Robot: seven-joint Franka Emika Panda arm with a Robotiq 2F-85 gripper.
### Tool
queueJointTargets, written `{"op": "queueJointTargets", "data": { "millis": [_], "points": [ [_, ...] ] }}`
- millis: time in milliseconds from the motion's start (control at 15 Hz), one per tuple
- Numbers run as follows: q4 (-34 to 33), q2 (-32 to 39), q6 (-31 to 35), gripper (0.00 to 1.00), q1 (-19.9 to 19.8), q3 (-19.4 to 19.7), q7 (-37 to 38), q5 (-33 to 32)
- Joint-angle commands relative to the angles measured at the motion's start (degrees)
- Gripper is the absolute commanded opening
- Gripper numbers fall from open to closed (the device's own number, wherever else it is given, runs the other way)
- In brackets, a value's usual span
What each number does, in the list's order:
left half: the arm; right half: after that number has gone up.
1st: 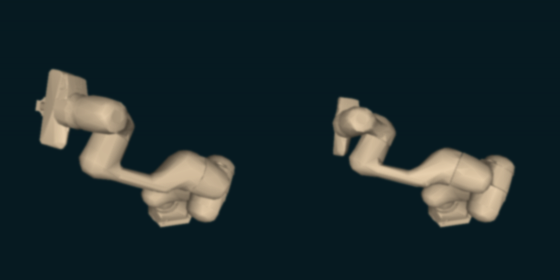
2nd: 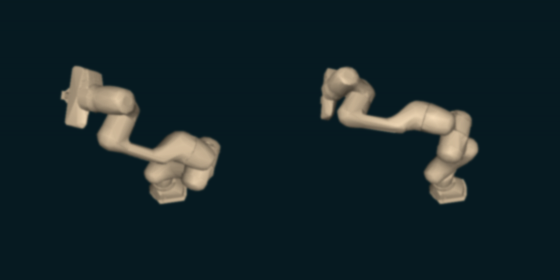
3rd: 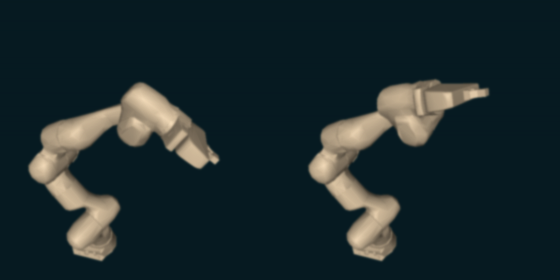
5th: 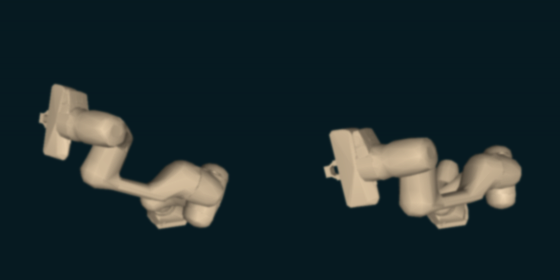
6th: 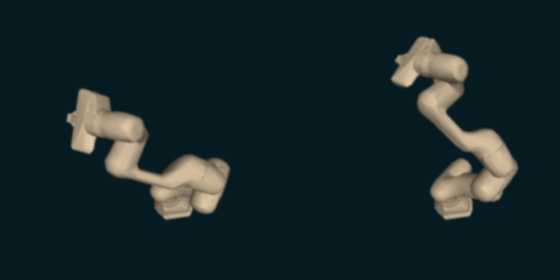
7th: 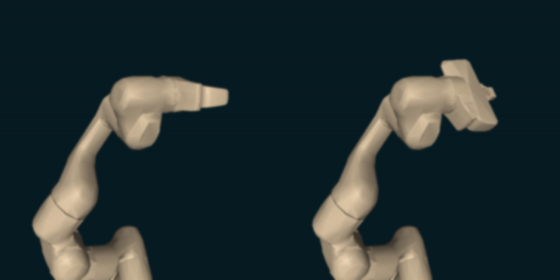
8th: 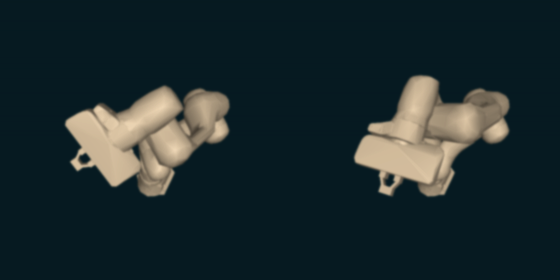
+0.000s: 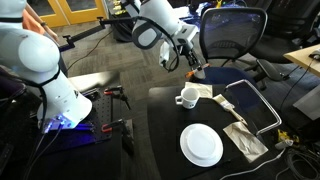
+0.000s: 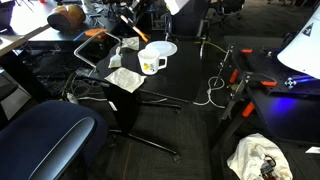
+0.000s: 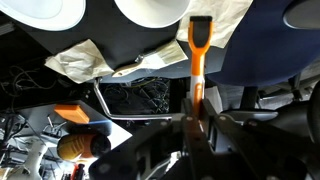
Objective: Put the orange marker in the mug
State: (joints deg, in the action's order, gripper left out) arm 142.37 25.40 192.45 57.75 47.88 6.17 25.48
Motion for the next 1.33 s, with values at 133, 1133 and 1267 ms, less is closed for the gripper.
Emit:
{"op": "queueJointTargets", "data": {
  "millis": [133, 1133, 1267],
  "points": [
    [0.05, 6.24, 2.09, 0.03, 7.43, 4.63, 2.33, 7.96],
    [-2.26, 17.58, 7.31, 0.03, 5.74, 1.58, 9.43, 17.96],
    [-4.08, 19.64, 5.38, 0.03, 7.01, 2.44, 9.85, 19.83]
  ]
}}
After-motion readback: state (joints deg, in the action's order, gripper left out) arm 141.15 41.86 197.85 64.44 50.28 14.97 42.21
